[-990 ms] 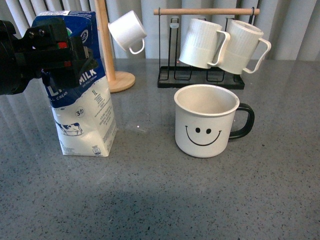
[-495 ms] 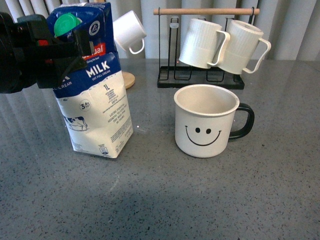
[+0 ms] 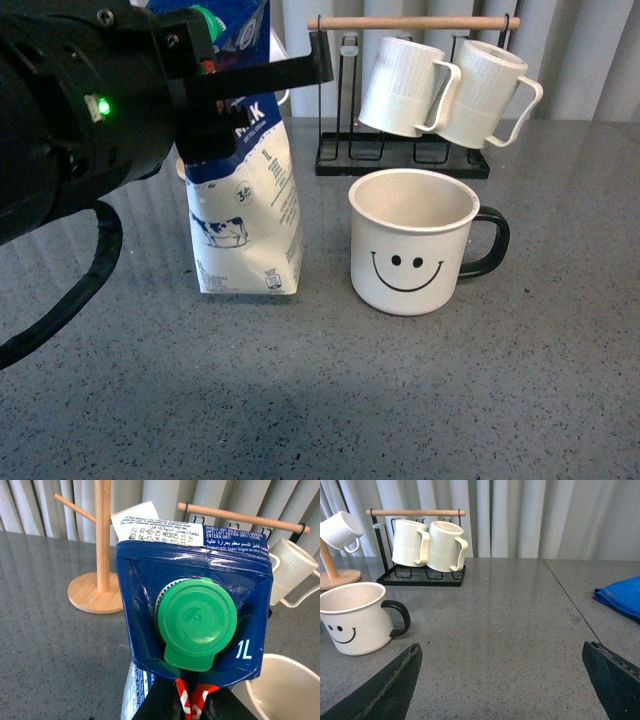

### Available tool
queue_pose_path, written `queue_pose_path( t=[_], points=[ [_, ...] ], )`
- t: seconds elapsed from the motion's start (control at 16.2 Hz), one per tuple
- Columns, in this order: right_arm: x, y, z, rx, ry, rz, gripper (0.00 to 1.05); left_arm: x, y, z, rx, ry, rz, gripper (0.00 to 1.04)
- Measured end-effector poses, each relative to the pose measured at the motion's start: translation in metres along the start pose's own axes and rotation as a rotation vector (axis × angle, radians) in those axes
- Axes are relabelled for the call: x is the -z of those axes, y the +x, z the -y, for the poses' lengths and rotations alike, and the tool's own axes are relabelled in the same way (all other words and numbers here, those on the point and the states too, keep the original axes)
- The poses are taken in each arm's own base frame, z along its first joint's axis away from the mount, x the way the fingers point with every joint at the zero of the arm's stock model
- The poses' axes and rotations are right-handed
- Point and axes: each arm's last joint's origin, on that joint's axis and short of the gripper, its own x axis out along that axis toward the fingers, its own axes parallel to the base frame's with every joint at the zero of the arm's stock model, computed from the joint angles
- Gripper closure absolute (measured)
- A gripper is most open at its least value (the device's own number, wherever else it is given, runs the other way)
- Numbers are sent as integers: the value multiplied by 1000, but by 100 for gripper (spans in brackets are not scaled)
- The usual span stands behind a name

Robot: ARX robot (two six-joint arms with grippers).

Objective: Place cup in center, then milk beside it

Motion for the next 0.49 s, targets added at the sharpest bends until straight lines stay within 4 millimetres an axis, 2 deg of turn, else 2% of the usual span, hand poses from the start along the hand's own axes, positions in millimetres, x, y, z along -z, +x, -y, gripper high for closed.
queue_pose_path(
  t=[0.25, 0.49],
  points=[
    [0, 0, 0, 0, 0, 0, 7, 14, 11, 16, -8, -2, -41, 102],
    [0, 0, 0, 0, 0, 0, 7, 15, 15, 25, 9, -12, -36, 102]
  ],
)
